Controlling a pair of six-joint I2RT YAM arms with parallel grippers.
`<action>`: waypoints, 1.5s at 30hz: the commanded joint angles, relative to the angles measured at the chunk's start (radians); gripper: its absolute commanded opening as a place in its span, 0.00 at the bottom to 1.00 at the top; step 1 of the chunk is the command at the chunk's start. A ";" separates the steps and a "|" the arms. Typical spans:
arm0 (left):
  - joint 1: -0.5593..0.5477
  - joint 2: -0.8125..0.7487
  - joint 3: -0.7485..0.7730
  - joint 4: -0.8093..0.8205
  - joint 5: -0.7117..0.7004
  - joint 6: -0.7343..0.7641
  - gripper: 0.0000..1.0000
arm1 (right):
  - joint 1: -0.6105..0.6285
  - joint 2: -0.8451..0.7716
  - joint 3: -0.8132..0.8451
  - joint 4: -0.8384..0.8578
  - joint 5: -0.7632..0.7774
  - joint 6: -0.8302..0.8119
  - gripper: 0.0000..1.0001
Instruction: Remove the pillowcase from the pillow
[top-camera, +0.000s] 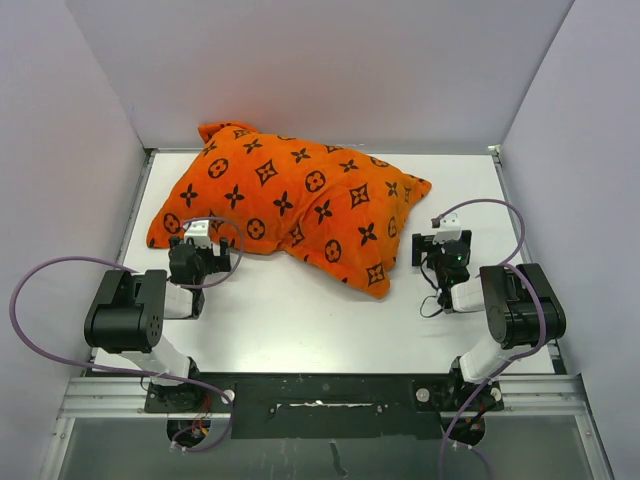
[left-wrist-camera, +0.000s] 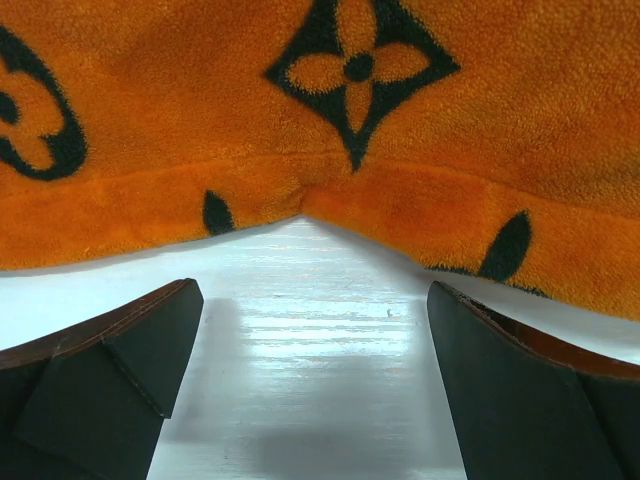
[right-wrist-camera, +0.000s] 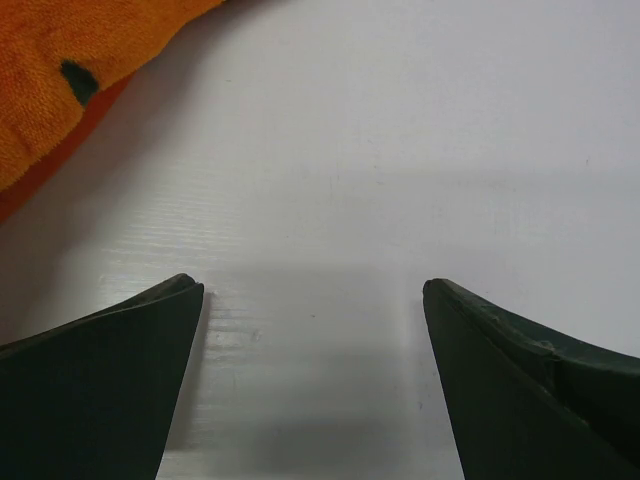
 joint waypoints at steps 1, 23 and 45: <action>0.007 -0.015 0.023 0.041 0.016 0.003 0.98 | -0.008 -0.008 0.011 0.042 -0.001 -0.004 0.98; 0.009 -0.134 0.340 -0.553 0.109 0.084 0.98 | -0.009 -0.008 0.012 0.043 -0.001 -0.004 0.98; 0.179 0.029 1.090 -1.386 0.501 0.358 0.98 | -0.173 -0.381 0.407 -0.630 -0.236 0.463 0.98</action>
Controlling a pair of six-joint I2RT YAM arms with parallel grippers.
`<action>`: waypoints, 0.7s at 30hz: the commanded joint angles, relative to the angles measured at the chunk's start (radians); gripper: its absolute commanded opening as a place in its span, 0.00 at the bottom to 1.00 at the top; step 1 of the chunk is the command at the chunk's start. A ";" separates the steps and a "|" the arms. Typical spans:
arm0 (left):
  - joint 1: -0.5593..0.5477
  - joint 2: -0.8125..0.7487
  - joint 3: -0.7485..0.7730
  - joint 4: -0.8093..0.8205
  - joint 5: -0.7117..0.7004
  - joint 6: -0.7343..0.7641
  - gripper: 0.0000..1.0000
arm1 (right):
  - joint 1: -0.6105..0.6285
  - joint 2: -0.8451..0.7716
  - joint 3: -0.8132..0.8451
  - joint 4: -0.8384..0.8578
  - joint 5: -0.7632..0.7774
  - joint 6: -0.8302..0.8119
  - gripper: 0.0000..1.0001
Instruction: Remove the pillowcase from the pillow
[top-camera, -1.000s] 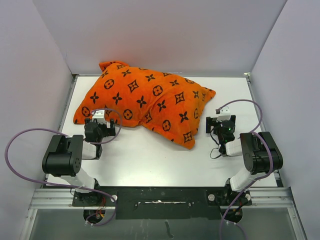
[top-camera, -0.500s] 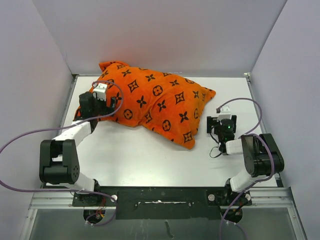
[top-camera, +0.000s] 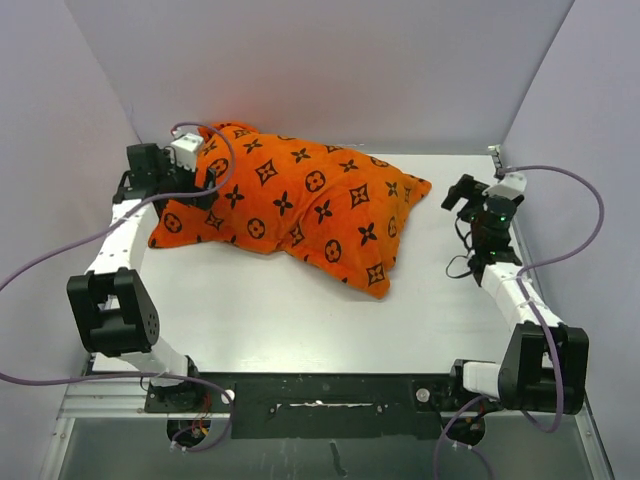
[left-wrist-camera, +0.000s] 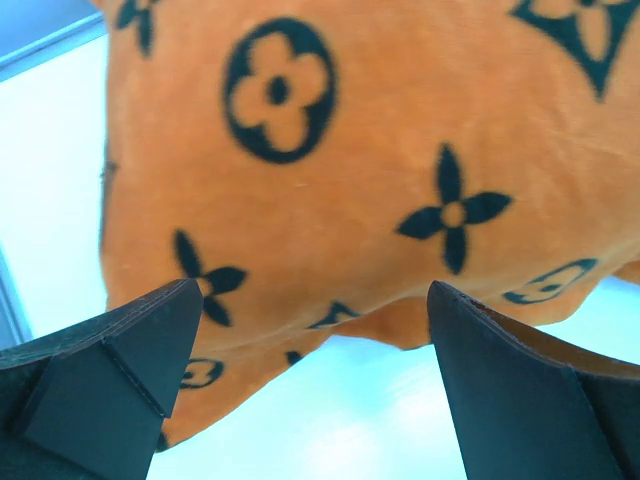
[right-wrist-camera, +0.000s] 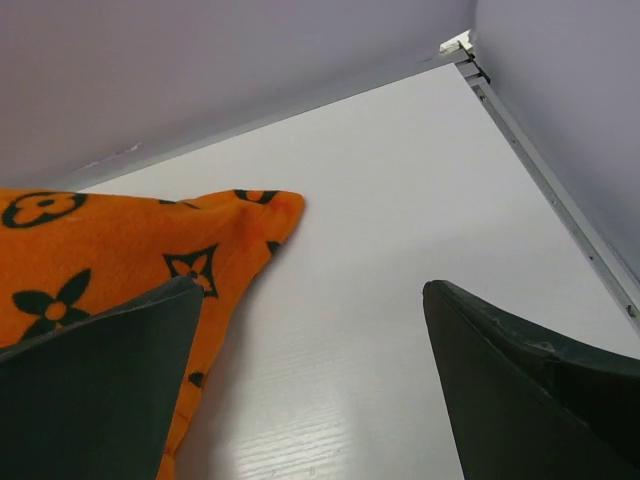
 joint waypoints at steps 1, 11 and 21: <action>0.112 0.084 0.149 -0.125 0.090 0.049 0.98 | -0.064 -0.003 0.084 -0.126 -0.333 0.092 0.98; 0.224 0.274 0.217 -0.170 0.063 0.166 0.98 | 0.479 -0.040 0.146 -0.376 -0.161 -0.180 0.98; 0.195 0.354 0.103 -0.022 0.045 0.138 0.93 | 0.760 -0.041 0.046 -0.507 0.064 -0.143 1.00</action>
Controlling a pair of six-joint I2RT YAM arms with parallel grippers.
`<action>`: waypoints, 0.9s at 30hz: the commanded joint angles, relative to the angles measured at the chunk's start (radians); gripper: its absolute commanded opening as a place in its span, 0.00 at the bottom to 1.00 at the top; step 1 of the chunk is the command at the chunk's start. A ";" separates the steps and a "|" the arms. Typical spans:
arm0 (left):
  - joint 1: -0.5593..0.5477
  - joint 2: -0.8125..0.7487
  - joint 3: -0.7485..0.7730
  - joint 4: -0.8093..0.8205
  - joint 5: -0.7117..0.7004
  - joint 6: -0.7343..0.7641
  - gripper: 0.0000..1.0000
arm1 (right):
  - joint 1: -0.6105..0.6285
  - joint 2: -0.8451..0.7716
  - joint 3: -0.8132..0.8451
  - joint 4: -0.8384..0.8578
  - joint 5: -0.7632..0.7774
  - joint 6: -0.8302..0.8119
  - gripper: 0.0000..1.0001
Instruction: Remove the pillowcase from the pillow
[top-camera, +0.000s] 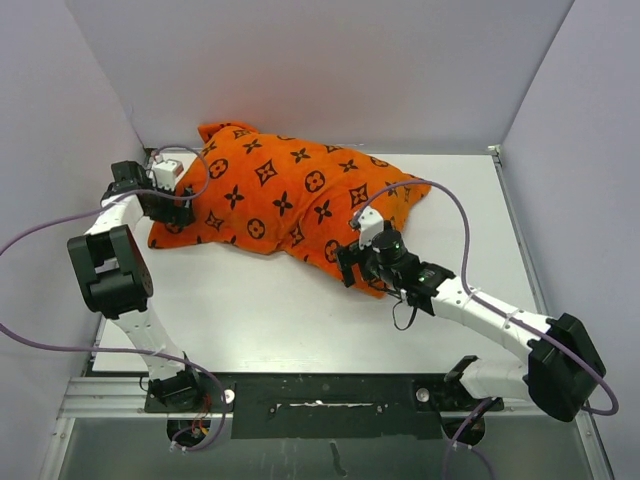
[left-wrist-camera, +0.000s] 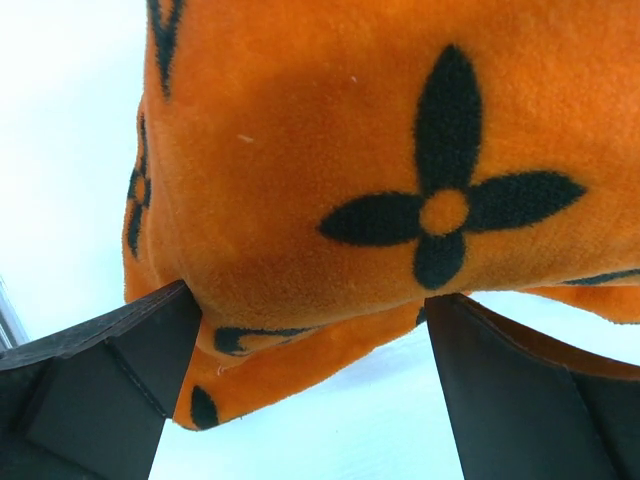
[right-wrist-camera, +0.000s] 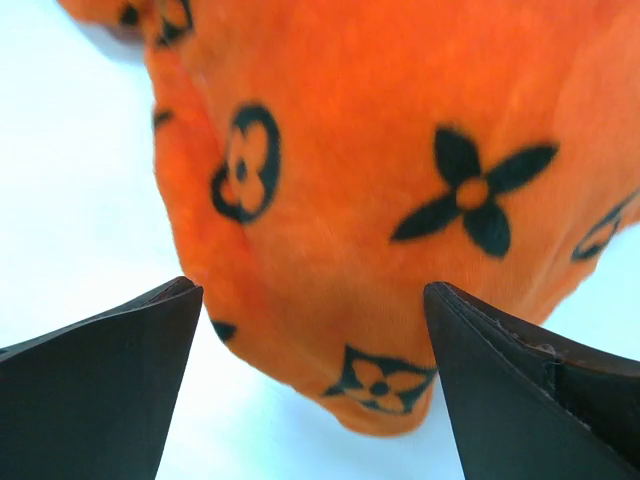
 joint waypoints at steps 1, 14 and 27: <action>-0.031 0.004 -0.058 0.120 0.020 0.013 0.89 | 0.010 -0.012 -0.029 -0.065 0.120 0.015 1.00; -0.109 -0.035 -0.121 -0.050 0.043 0.093 0.11 | -0.017 0.200 0.038 -0.120 0.183 -0.011 0.86; -0.076 -0.273 -0.177 -0.140 0.096 0.098 0.00 | -0.141 0.138 -0.023 -0.111 0.167 0.064 0.04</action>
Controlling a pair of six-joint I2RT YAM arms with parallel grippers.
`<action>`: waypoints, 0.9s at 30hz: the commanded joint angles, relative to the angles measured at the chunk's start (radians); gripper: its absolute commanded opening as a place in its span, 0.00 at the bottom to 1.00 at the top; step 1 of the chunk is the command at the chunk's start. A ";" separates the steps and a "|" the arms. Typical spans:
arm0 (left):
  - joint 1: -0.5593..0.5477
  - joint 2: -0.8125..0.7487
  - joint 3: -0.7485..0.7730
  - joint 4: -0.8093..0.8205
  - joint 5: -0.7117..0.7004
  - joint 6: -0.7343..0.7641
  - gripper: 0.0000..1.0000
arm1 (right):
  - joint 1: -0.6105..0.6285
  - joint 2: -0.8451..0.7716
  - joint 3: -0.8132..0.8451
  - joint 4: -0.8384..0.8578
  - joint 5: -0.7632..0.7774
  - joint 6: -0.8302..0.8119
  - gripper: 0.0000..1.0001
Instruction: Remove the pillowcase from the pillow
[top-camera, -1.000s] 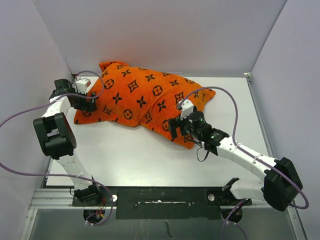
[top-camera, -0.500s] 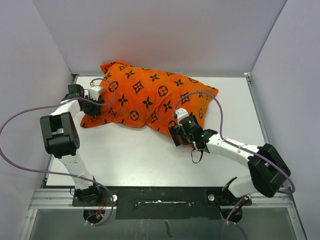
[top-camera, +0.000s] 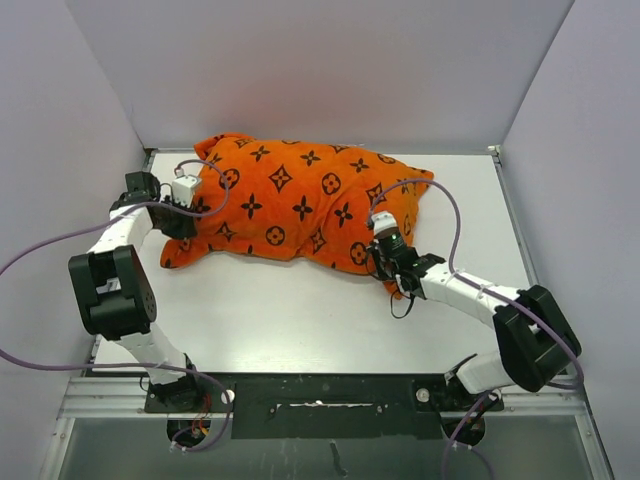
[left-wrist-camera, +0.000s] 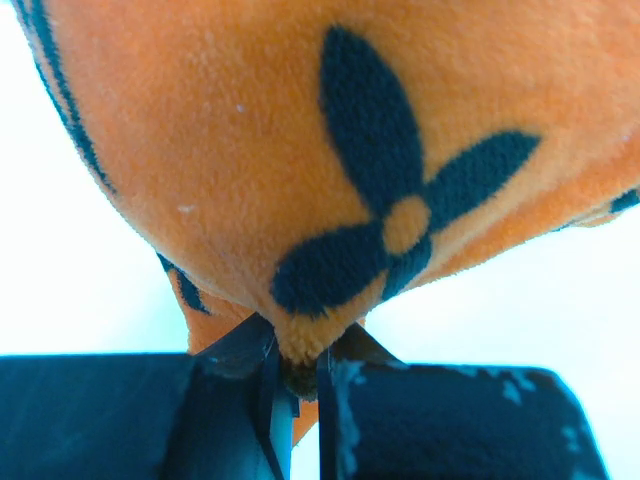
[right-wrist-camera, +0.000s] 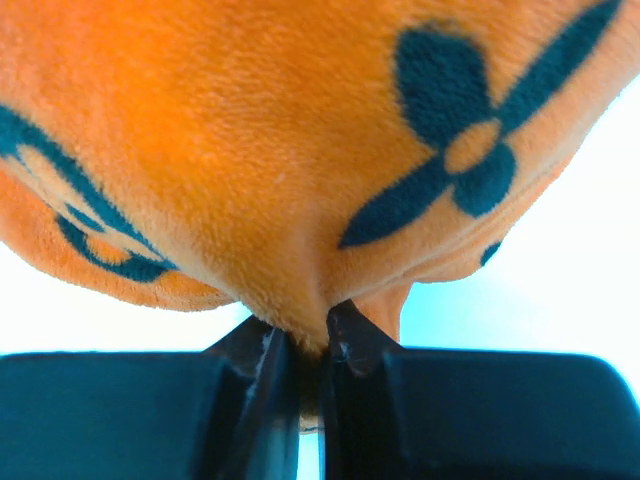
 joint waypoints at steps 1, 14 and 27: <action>0.000 -0.110 0.025 -0.065 0.070 -0.005 0.00 | -0.031 -0.070 -0.010 0.005 0.028 0.045 0.01; -0.013 -0.153 -0.092 -0.237 0.077 0.101 0.00 | -0.181 -0.351 -0.090 -0.186 0.118 0.191 0.00; -0.039 -0.180 -0.125 -0.375 0.026 0.228 0.56 | -0.198 -0.313 -0.057 -0.222 0.038 0.248 0.00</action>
